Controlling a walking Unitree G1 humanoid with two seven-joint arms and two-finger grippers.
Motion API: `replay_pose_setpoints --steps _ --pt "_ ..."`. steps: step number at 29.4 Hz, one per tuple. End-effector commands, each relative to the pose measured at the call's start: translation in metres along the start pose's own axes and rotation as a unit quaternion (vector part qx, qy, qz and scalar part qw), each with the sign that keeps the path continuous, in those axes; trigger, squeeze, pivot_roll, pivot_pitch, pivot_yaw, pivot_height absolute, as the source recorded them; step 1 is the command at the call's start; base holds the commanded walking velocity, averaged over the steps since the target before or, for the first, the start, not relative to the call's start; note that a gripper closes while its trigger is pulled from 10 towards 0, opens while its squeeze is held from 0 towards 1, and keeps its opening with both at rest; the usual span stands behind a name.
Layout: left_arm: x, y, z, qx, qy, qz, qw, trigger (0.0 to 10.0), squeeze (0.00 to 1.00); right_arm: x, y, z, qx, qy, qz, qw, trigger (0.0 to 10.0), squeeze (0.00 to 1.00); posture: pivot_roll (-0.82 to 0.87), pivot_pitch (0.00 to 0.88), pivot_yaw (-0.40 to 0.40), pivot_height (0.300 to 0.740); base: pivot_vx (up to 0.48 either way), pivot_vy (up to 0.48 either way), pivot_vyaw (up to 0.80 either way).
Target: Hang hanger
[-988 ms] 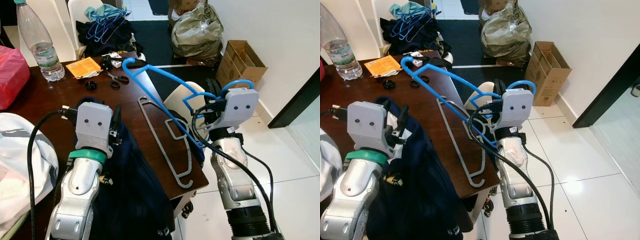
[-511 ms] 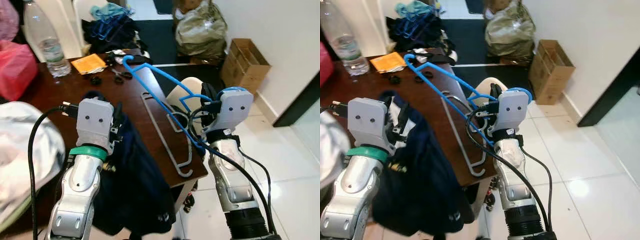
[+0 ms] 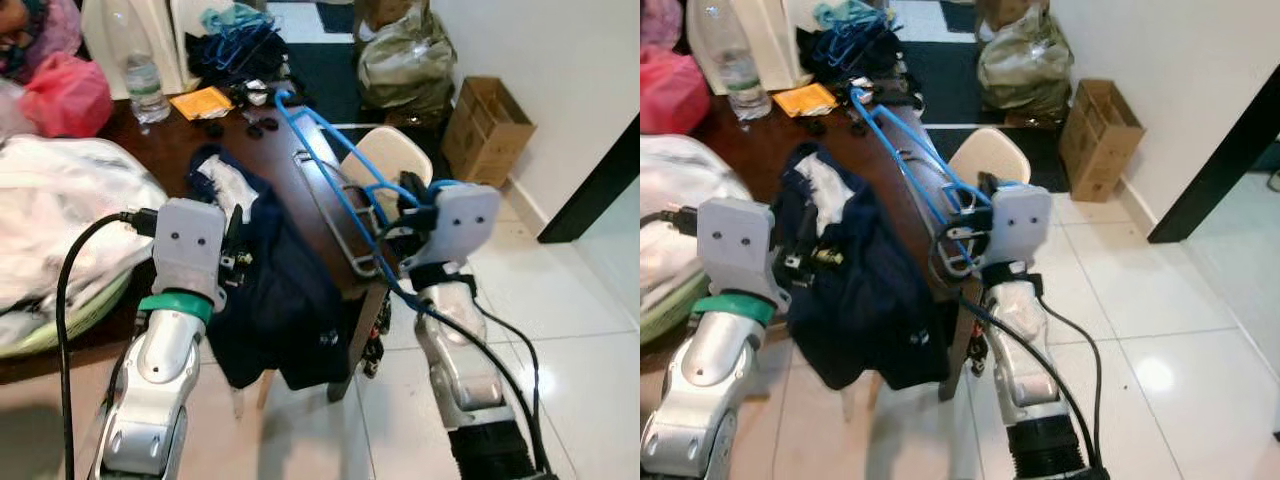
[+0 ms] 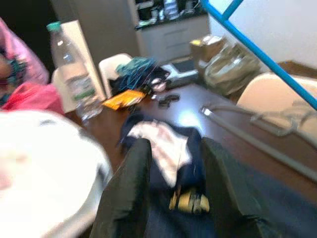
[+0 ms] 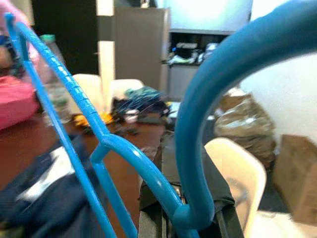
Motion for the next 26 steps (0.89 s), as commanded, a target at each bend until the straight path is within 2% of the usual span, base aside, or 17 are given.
replay_pose_setpoints --steps 1,26 --pt "-0.0049 0.0009 -0.002 -0.001 -0.011 0.003 1.0 10.0 0.0 -0.0058 0.006 -0.0031 -0.006 -0.011 -0.006 1.0 10.0 0.0 0.01 0.083 0.042 0.74 -0.352 0.0 0.0" --pt "-0.0045 0.0008 -0.0004 -0.002 -0.013 0.004 1.0 10.0 0.0 -0.0091 0.0089 -0.0013 0.001 -0.015 -0.015 1.0 10.0 0.0 0.01 0.068 0.041 0.74 0.0 0.0 0.0"
Point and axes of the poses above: a point about 5 cm out from each wrist's last joint towards the gripper, its own z axis pointing out of the wrist towards the gripper, its own x axis along the axis of the wrist's last joint, y = z × x, the point moved 4 cm from there along z, pointing out of the wrist towards the gripper, and after that the axes turned 15 degrees about -z, right-handed, at the moved point
